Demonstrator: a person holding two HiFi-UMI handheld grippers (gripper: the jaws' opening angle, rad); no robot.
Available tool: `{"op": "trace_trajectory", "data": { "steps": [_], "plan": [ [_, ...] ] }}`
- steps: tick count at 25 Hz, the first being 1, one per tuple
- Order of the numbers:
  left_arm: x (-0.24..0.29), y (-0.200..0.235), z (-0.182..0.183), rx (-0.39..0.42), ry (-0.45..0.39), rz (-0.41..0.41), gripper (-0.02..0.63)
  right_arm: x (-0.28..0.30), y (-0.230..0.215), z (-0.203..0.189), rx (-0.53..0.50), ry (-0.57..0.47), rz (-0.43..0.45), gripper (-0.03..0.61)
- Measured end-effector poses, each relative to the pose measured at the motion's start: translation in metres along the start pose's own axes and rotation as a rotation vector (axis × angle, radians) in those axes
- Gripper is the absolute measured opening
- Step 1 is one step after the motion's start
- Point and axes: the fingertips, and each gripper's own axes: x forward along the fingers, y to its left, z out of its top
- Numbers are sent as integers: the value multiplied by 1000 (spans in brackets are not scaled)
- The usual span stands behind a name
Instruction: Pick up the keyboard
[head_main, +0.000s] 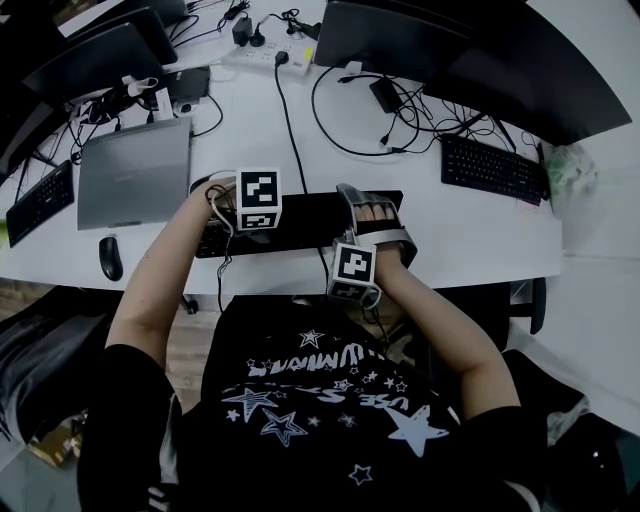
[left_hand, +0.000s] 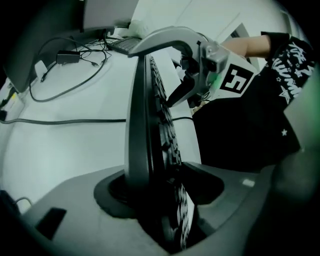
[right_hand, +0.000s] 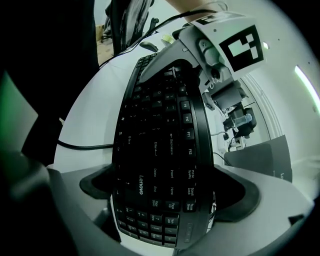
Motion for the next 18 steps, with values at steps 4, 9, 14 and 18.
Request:
{"op": "trace_trajectory", "data": {
  "steps": [4, 9, 14, 18],
  "plan": [
    [1, -13, -2, -43, -6, -30, 219, -3, 0, 5, -24, -38, -62, 572],
    [0, -36, -1, -100, -6, -59, 95, -11, 1, 8, -73, -47, -164, 572],
    [-3, -43, 3, -108, -3, 15, 92, -19, 2, 5, -71, -43, -229, 572],
    [-2, -49, 11, -135, -16, 71, 89, -28, 4, 0, -87, -38, -288, 572]
  ]
}}
